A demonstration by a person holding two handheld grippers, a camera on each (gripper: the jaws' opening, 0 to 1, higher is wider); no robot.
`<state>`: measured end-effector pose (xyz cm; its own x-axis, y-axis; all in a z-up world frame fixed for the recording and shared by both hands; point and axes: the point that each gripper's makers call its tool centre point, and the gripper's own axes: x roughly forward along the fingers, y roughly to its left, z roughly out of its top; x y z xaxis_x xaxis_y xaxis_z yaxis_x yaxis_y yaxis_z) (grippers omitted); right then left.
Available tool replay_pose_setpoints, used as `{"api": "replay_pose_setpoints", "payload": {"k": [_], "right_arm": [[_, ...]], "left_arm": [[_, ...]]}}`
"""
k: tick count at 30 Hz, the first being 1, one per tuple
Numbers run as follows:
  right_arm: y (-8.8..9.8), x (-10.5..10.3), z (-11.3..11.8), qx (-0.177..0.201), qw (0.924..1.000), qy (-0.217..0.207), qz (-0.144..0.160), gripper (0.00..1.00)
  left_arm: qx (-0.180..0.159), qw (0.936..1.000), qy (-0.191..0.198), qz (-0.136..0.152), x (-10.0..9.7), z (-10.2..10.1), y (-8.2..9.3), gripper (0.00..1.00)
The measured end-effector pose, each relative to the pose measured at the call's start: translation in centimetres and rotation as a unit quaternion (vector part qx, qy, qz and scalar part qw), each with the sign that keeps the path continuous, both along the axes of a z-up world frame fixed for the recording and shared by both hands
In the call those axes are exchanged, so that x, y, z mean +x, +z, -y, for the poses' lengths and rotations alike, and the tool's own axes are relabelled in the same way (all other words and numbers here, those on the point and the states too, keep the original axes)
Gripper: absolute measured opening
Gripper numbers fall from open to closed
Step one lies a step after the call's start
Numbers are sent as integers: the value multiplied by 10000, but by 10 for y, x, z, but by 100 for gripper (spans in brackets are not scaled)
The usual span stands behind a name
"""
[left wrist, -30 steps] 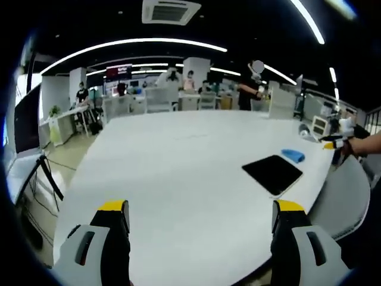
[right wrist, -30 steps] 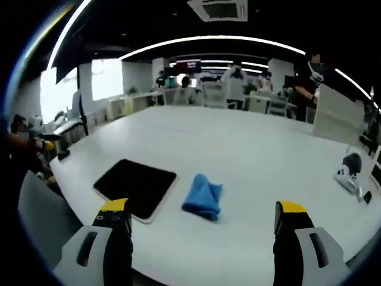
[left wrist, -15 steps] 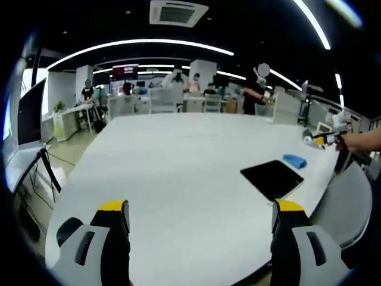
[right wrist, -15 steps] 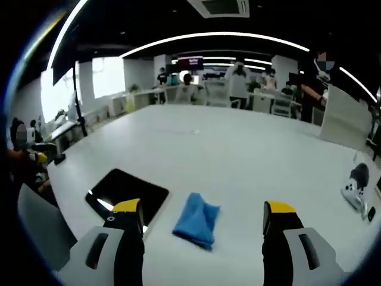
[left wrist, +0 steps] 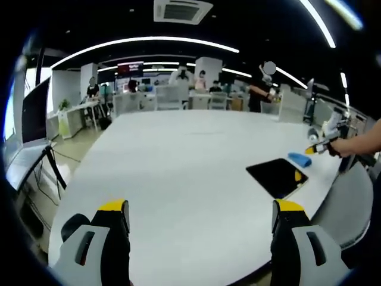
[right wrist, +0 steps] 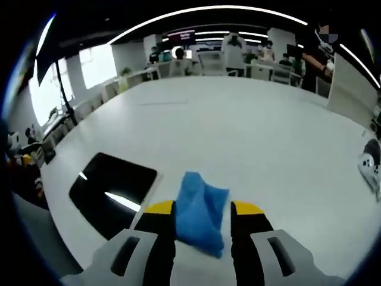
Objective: Wipe the mirror surface with the cleaning cloth until all visible marks leave the cleaned area.
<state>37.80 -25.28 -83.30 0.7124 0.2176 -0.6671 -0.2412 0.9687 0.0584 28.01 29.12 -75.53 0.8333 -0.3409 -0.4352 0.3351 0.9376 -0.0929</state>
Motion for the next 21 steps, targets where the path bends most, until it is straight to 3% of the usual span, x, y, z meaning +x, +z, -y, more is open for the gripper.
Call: {"api": "replay_pose_setpoints", "payload": {"k": [3,6,17,20,21], "right_arm": [[-5,4,-4,208,9997,-92,-93,27],[-11,3,-8,85,9998,-33,-183,21],[-32,13,-10,-203,9989,-166,-380,17],[-42,9,-15,-272,9979,-160,-562,14],[-41,10,-14,-475,9980,-3,-425,12]], "left_arm": [[65,10000,39,25,-1,1,0,100],[27,10000,31,10,0,5,-1,100],[62,10000,36,-9,-4,9,-1,100],[85,9999,46,-29,-5,7,-1,100],[106,9999,42,-27,-5,6,0,100]]}}
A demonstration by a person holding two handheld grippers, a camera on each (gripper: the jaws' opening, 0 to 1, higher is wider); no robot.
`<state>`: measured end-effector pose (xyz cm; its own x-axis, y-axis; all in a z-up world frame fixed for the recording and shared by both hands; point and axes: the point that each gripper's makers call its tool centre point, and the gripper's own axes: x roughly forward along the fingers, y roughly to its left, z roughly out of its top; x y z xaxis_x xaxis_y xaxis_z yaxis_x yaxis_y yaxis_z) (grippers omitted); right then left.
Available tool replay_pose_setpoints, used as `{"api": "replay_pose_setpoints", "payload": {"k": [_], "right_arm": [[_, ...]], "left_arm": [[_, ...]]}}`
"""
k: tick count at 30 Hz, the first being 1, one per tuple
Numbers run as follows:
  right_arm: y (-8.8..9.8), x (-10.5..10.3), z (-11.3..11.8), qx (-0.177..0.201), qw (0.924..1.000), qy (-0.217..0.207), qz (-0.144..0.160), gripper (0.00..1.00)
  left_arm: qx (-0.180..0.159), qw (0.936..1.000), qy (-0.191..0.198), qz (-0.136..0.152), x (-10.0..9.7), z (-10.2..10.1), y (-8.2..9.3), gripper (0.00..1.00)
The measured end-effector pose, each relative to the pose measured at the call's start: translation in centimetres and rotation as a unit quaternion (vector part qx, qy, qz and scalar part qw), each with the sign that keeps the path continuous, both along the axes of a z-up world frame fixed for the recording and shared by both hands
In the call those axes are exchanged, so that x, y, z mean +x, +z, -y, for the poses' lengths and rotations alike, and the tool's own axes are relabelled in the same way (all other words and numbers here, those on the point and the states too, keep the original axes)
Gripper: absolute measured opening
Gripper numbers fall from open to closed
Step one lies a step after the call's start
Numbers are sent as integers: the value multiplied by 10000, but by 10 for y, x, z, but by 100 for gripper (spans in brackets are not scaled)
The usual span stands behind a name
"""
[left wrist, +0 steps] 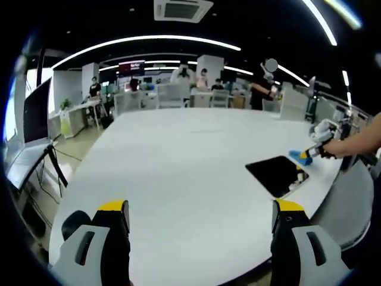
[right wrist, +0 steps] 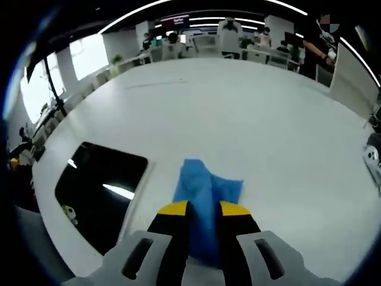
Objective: Wipe the mirror surface with the cleaning cloth until all visible marks leave the cleaned area.
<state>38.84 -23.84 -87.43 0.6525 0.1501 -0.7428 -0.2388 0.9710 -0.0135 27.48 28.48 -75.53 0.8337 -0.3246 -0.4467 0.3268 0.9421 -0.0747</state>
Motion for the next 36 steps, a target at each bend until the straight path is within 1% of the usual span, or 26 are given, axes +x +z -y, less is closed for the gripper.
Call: {"api": "replay_pose_setpoints", "payload": {"k": [1,2,3,4,6,10,16,18,19,20,28,31,36], "right_arm": [[1,-2,-4,-49,9997,252,-3,8],[-1,-2,-7,68,9996,267,-36,3],[-1,0,-5,99,9999,42,-108,3],[0,0,-5,162,9997,-23,-170,2],[0,1,-5,169,9996,-85,-195,1],[0,-1,-4,336,9989,-232,-230,0],[0,-1,-4,378,9983,-314,-305,0],[0,0,-2,531,9973,-354,-367,0],[0,0,-2,669,9960,-397,-451,0],[0,1,-1,695,9956,-401,-480,0],[-1,2,-2,690,9949,-394,-629,0],[-1,1,-2,837,9925,-461,-758,0],[-1,0,-2,877,9912,-577,-807,0]], "left_arm": [[11,10000,-3,-1,0,0,0,100],[16,10000,-2,4,0,0,1,100],[17,10000,-3,6,0,0,1,100],[27,10000,-5,13,1,0,2,100],[30,10000,-18,25,0,1,3,100],[53,10000,-79,-32,-1,2,-3,100],[47,9999,-127,-28,0,5,-3,100],[53,9999,-132,-25,1,4,-3,100],[55,9999,-130,-28,1,3,-3,100],[57,9999,-122,-33,1,2,-3,100],[53,9999,-93,-52,0,2,-5,100],[43,9999,-91,-60,-1,4,-5,100],[33,9999,-83,-62,-3,5,-6,100]]}}
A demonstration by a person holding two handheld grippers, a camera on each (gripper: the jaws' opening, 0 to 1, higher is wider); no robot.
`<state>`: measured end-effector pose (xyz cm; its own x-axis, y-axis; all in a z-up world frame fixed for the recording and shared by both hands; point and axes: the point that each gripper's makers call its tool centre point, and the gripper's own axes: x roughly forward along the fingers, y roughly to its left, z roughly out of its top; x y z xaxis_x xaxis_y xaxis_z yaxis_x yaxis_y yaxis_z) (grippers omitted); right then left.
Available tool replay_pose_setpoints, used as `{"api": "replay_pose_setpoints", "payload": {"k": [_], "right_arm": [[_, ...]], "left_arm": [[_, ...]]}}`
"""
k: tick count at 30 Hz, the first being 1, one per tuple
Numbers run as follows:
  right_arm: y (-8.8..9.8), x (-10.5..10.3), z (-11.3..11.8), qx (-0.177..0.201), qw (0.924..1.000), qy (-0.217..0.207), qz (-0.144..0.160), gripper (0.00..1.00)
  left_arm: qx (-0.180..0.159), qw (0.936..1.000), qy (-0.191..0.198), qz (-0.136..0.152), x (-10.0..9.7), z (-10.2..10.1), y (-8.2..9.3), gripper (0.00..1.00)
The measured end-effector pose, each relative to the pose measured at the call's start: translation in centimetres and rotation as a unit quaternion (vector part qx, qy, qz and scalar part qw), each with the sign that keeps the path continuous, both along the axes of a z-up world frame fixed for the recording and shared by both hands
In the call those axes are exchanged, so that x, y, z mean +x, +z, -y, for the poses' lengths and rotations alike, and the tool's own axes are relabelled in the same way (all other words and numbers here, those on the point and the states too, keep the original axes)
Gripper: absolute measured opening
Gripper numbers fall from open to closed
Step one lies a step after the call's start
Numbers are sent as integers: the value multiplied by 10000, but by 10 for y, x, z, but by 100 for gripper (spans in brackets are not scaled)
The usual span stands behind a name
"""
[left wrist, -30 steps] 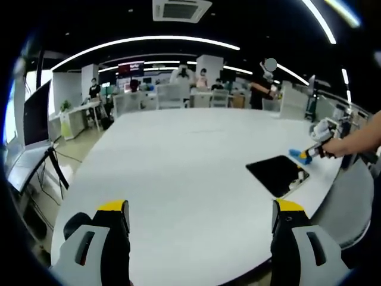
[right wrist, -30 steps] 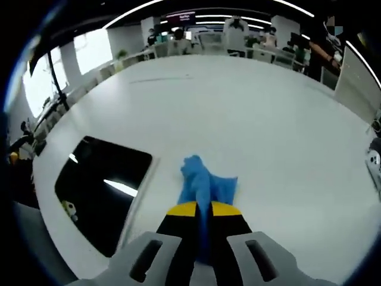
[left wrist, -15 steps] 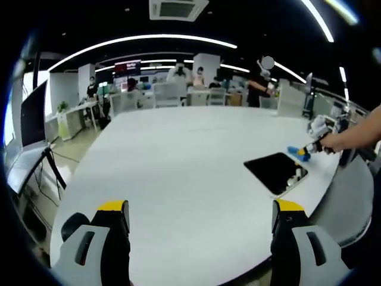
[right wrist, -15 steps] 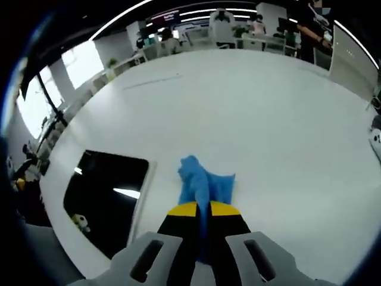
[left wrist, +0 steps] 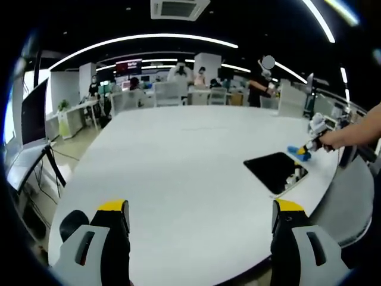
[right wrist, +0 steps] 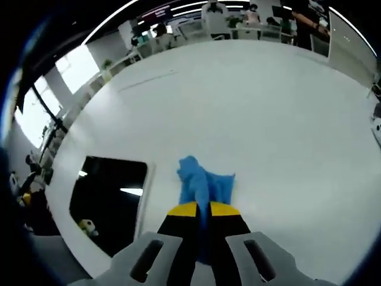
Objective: Wipe the mirror surface with the cleaning cloth until all visible marks leave the cleaned area.
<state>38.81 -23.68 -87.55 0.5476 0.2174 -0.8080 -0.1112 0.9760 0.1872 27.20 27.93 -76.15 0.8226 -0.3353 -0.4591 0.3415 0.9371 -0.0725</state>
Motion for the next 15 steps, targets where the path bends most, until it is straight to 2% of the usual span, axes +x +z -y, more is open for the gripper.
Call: {"api": "replay_pose_setpoints", "payload": {"k": [15], "right_arm": [[1,0,0,113,9998,-152,-77,0]], "left_arm": [[-24,10000,51,4,2,-2,-1,100]]}}
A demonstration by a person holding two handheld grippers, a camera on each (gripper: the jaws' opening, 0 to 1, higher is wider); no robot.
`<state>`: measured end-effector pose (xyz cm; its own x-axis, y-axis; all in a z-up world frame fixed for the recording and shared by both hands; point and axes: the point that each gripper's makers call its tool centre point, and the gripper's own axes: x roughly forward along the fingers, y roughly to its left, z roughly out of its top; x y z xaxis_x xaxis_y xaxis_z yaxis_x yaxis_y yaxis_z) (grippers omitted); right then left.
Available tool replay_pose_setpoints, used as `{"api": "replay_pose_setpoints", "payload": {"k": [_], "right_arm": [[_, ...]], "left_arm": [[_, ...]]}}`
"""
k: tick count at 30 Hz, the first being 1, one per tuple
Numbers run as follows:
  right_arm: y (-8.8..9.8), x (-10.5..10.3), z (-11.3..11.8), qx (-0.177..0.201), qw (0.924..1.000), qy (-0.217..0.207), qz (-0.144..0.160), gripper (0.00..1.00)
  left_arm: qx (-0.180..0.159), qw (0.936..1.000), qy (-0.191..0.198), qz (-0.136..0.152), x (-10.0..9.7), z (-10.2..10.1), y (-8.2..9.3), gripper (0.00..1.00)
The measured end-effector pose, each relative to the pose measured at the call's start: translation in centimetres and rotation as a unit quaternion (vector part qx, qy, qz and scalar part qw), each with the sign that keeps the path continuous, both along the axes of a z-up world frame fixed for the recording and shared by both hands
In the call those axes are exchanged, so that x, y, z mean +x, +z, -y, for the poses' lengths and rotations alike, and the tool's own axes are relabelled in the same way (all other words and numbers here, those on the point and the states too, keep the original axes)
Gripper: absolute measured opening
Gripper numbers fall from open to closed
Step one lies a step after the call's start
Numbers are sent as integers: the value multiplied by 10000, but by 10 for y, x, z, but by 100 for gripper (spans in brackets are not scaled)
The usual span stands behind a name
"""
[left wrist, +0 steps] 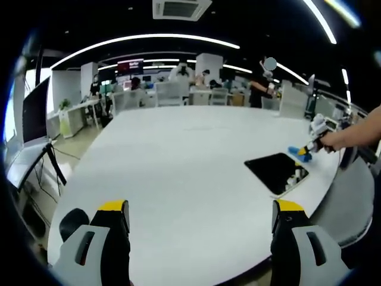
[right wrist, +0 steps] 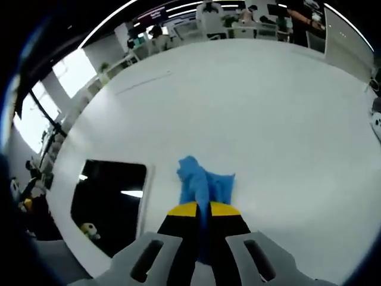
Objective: Wipe the mirror surface with the cleaning cloth until all visible marks leave the cleaned area.
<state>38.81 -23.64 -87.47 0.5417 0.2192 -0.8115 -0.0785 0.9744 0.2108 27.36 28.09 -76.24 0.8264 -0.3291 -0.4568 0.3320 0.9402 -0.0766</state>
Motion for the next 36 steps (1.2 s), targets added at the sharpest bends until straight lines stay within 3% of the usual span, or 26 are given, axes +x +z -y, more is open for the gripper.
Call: {"api": "replay_pose_setpoints", "payload": {"k": [3,7,8,9,23,36], "right_arm": [[1,1,2,184,9993,-223,-253,0],[9,9,0,202,9994,-198,-211,0],[10,8,0,316,9979,-387,-411,0],[11,8,0,348,9976,-421,-428,0],[25,9,-5,462,9980,-323,-301,0],[28,15,-34,631,9973,-183,-319,0]], "left_arm": [[28,10000,-40,18,1,1,1,100],[169,9998,-48,41,4,-3,0,100],[289,9995,-52,65,5,-6,0,100],[291,9995,-80,38,4,-6,0,100],[221,9997,-61,12,5,-6,0,100],[217,9997,-57,28,6,-8,3,100]]}}
